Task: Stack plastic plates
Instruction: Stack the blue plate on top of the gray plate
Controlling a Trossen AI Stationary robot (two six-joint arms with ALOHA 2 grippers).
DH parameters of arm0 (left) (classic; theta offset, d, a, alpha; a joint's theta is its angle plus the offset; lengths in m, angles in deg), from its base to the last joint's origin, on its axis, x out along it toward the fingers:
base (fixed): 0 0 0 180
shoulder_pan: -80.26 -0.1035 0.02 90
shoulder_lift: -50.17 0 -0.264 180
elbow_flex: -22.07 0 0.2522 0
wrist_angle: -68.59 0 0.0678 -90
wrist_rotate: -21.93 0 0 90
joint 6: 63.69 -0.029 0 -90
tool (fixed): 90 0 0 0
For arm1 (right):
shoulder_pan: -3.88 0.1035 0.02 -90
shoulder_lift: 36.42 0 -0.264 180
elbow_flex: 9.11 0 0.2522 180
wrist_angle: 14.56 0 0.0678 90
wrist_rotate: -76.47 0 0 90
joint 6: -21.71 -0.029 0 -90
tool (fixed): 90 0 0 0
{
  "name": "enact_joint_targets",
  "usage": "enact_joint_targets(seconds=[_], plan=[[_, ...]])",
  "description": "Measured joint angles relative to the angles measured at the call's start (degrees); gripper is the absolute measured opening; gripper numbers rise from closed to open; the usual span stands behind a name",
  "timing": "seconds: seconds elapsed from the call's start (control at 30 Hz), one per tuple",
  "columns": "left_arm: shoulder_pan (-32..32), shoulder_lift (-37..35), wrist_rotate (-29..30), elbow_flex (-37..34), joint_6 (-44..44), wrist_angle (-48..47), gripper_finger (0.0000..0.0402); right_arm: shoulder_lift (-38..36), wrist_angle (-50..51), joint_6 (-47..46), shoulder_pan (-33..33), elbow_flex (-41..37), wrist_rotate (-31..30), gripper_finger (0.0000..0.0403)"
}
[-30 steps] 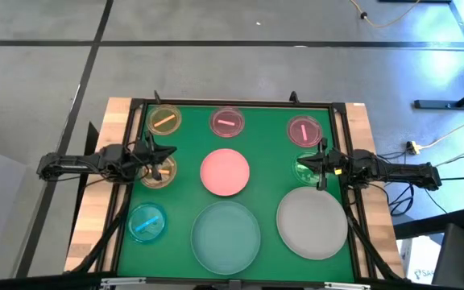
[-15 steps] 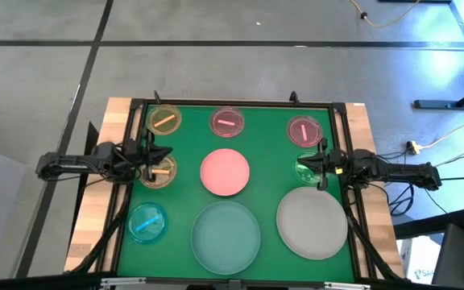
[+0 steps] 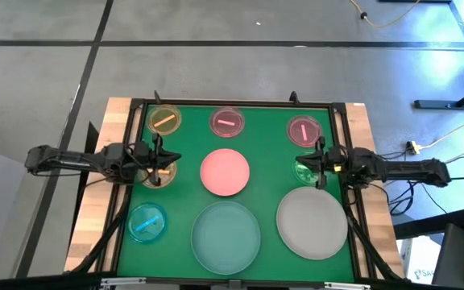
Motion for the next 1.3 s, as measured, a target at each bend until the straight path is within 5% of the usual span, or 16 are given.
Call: enact_joint_targets(seconds=[0.23,0.43,0.67,0.87,1.13,1.3], plan=[[0.0,4.5,-1.3,1.4,-11.2,6.7,0.0003,17.3,0.1,-0.7,0.0,9.1,-2.5,0.0005],[0.0,4.7,-0.6,1.6,-11.4,7.5,0.0003,32.8,2.8,-3.2,1.1,18.6,-2.9,0.0005],[0.0,4.7,0.6,1.6,-16.6,7.9,0.0003,50.2,5.2,-4.1,11.5,30.5,-10.8,0.0005],[0.0,4.7,4.6,1.6,-10.7,8.7,0.0003,61.8,16.9,-11.8,20.5,44.6,-21.2,0.0005],[0.0,4.7,4.3,1.6,-5.9,8.1,0.0003,72.9,22.2,-15.1,25.2,56.4,-14.0,0.0005],[0.0,4.7,-4.1,1.5,-10.1,9.4,0.0003,76.8,21.1,-19.8,25.1,59.1,-12.4,0.0018]])
